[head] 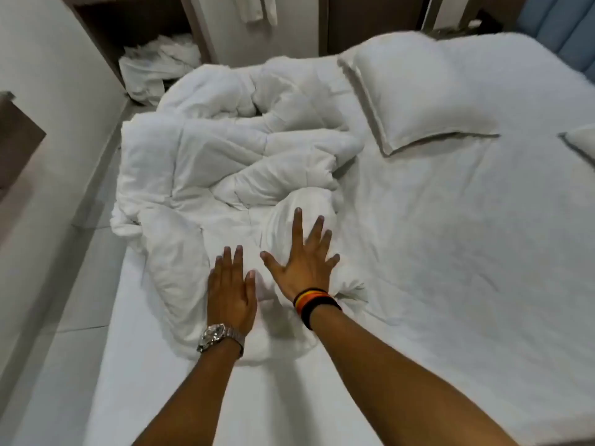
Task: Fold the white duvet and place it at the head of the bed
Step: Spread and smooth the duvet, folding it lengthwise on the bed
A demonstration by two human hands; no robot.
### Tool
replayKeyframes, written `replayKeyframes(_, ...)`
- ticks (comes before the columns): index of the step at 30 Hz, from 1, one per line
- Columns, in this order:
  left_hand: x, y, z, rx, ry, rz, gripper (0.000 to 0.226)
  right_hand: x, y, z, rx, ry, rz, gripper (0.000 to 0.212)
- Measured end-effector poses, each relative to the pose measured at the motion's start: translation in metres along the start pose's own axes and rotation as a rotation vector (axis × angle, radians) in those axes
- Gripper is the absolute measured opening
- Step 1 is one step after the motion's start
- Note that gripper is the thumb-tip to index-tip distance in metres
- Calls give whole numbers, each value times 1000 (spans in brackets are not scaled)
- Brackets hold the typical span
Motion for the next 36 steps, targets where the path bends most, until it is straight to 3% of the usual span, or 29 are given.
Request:
replayKeyframes(4,-3,-12,15,4,-93,66,60,41,-12,20,-26,59,163,113)
replayKeyframes(10,34,-27,64,-108,-268,294,59,91,-8,-3,-82,16,52,92)
replayKeyframes(12,50,-24,73,-163,-249,299,61,89,2,-24,-21,-124,19,87)
replayKeyframes(16,87,-3,69,-241,-103,307,67,106,40,-83,143,-587,162,75)
replayKeyframes(19,117,17,57,-293,11,334,73,128,80,-117,154,-793,227,68)
replayKeyframes(24,160,96,54,-370,53,450,74,176,175,-147,113,-910,306,64)
replayKeyframes(29,209,209,77,-494,-15,520,95,239,286,-181,157,-957,375,54)
replayKeyframes(36,250,371,104,-608,-98,644,90,346,435,-180,155,-846,529,46)
Point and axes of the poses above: each hand's wrist, its own y-axis away from the middle knuckle, its own z-axis out of the palm, x = y × z, the point moved 8 cm from there along -y, towards the middle knuckle, and after that the axes turned 10 degrees about -y, right-handed, at the moved point
